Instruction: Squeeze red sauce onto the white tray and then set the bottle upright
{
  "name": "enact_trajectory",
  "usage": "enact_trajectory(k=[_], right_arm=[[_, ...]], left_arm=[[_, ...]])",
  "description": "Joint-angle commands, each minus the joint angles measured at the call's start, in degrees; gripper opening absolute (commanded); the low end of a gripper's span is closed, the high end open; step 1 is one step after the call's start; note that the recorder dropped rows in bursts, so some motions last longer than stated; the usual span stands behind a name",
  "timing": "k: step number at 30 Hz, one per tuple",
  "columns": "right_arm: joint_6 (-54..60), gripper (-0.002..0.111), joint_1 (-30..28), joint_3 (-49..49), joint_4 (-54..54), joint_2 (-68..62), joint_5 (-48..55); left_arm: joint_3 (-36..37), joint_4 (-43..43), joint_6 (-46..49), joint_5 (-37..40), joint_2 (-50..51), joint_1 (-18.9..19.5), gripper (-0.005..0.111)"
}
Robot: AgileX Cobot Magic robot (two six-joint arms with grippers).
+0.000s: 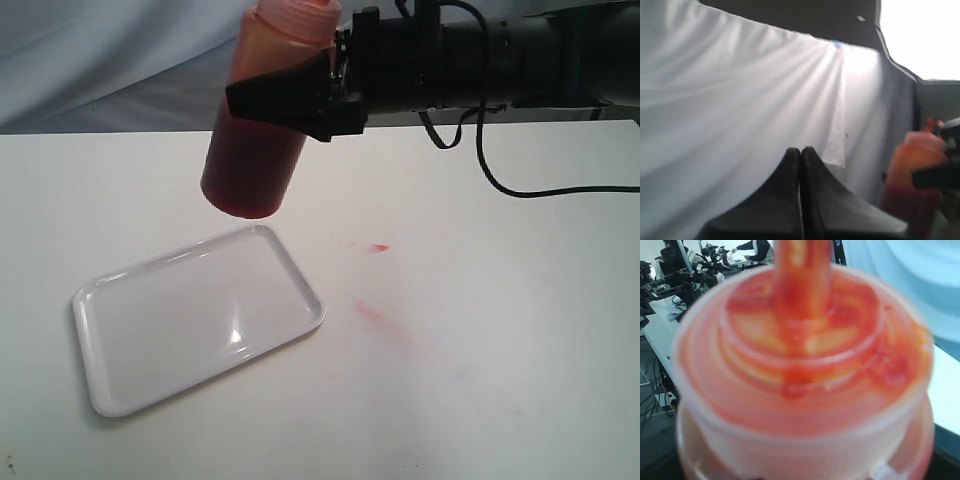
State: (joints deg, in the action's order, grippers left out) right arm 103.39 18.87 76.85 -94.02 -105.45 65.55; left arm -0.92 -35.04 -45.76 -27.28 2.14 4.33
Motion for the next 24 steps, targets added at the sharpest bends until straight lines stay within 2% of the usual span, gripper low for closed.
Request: enact_trajectory(k=[1,3,6,9,11,13,16,21,24], right_arm=[[0.3,0.000,1.2,0.0,-4.3,1.0,4.3],[0.3,0.000,2.7,0.0,-4.3,1.0,4.2],[0.9,0.000,4.9,0.0,-5.0,1.0,3.3],[1.5,0.000,5.7,0.0,-5.9,1.0,3.2],[1.5,0.000,5.7,0.0,-5.9,1.0,2.8],[1.5,0.000,5.7,0.0,-5.9,1.0,2.5],[1.2,0.000,5.7,0.0,-5.9,1.0,2.4],[1.1,0.000,5.7,0.0,-4.8,1.0,2.4],[1.1,0.000,5.7,0.0,-3.8,1.0,2.3]], left_arm=[[-6.7,-30.3,-17.9,-6.3,11.0,-0.4,0.001],[-10.2,-35.3,-18.5,-11.2,18.5,-0.4,0.006],[-14.5,-38.6,-18.6,-14.6,28.8,-0.4,0.023],[-16.5,-38.8,-18.7,-14.4,38.2,-0.4,0.057],[-17.5,-38.6,-18.9,-16.3,44.4,-0.4,0.082],[-19.3,-38.4,-19.0,-20.6,50.6,-0.4,0.100],[-21.1,-40.6,-18.9,-31.2,58.0,-0.4,0.104],[-22.1,-40.5,-18.7,-29.7,65.1,-0.4,0.104],[-23.3,-41.2,-17.8,-33.8,66.5,-0.4,0.104]])
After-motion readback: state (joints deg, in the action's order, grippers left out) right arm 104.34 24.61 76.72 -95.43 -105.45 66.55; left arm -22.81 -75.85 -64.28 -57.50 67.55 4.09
